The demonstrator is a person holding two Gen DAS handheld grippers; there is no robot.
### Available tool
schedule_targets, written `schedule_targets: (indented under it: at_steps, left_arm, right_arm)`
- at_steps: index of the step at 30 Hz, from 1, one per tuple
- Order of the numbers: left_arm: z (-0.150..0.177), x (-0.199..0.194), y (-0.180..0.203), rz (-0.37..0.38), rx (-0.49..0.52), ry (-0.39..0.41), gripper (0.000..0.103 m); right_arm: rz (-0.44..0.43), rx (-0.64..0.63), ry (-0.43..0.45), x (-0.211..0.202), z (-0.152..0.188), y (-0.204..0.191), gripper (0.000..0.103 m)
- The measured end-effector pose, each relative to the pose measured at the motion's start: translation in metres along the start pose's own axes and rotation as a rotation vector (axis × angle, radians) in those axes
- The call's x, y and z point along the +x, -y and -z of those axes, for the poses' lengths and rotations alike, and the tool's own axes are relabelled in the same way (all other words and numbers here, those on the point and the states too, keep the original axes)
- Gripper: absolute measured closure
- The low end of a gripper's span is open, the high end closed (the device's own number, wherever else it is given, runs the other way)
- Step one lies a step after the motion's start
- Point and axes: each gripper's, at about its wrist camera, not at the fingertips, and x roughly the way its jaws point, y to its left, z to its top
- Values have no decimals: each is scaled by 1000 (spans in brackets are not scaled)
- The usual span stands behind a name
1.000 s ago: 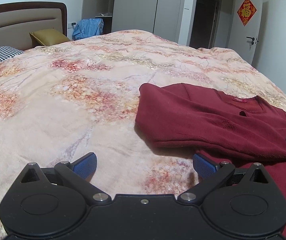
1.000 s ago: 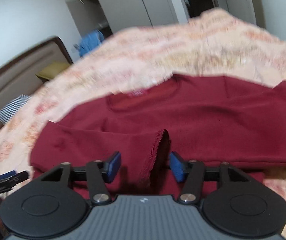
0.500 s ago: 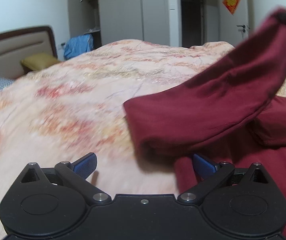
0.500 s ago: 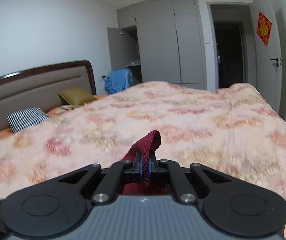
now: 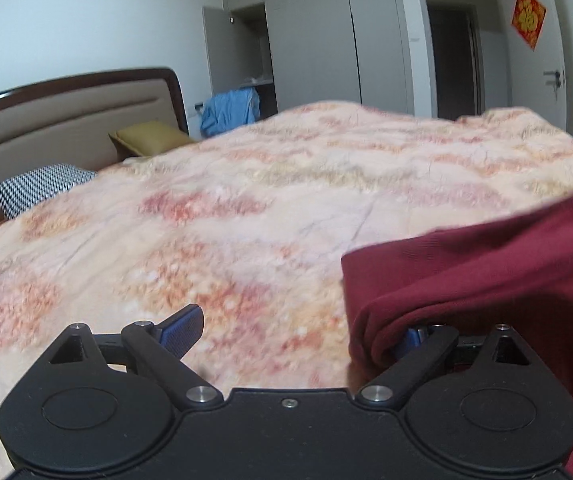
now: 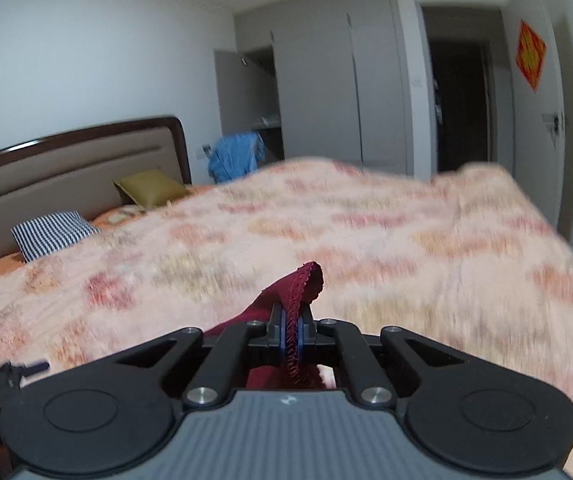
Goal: Fold small clothes
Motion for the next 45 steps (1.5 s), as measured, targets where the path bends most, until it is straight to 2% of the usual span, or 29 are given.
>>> schedule_targets:
  at_steps: [5, 10, 13, 15, 17, 19, 21, 23, 26, 31, 34, 36, 37, 40, 45]
  left_arm:
    - [3, -1, 6, -7, 63, -27, 7]
    - [7, -4, -2, 68, 58, -71, 6]
    - [13, -18, -10, 122, 37, -95, 1]
    - [18, -32, -18, 185, 1, -103, 1]
    - [21, -45, -25, 253, -46, -93, 1]
    - [18, -47, -27, 280, -94, -82, 1]
    - [10, -38, -22, 251, -123, -91, 1]
    - [3, -19, -15, 183, -138, -113, 1]
    - [3, 4, -12, 129, -167, -194, 1]
    - [19, -3, -19, 105, -141, -182, 0]
    - [24, -11, -27, 112, -160, -183, 1]
    - [23, -24, -29, 114, -160, -174, 1]
    - [23, -32, -30, 115, -153, -169, 1]
    - [25, -64, -31, 144, -132, -128, 1]
    - [41, -125, -30, 243, -137, -96, 1]
  right_arm:
    - [37, 81, -153, 25, 84, 29, 97]
    - [48, 122, -223, 31, 129, 41, 95]
    - [71, 127, -228, 25, 133, 43, 75]
    - [73, 121, -218, 17, 130, 42, 52]
    - [94, 104, -197, 11, 129, 40, 36]
    - [110, 73, -180, 9, 127, 36, 29]
    - [135, 40, -178, 15, 127, 31, 22]
    - [182, 2, -184, 26, 129, 27, 22]
    - [240, -7, -180, 32, 137, 27, 16]
    - [295, -100, -176, 16, 145, 26, 2]
    - [330, -153, -179, 0, 152, 31, 1]
    - [342, -141, -182, -14, 157, 37, 1]
    - [339, -134, -177, -23, 159, 39, 1]
    - [262, -121, -130, -60, 167, 40, 0]
    - [194, -189, -82, -121, 183, 19, 0]
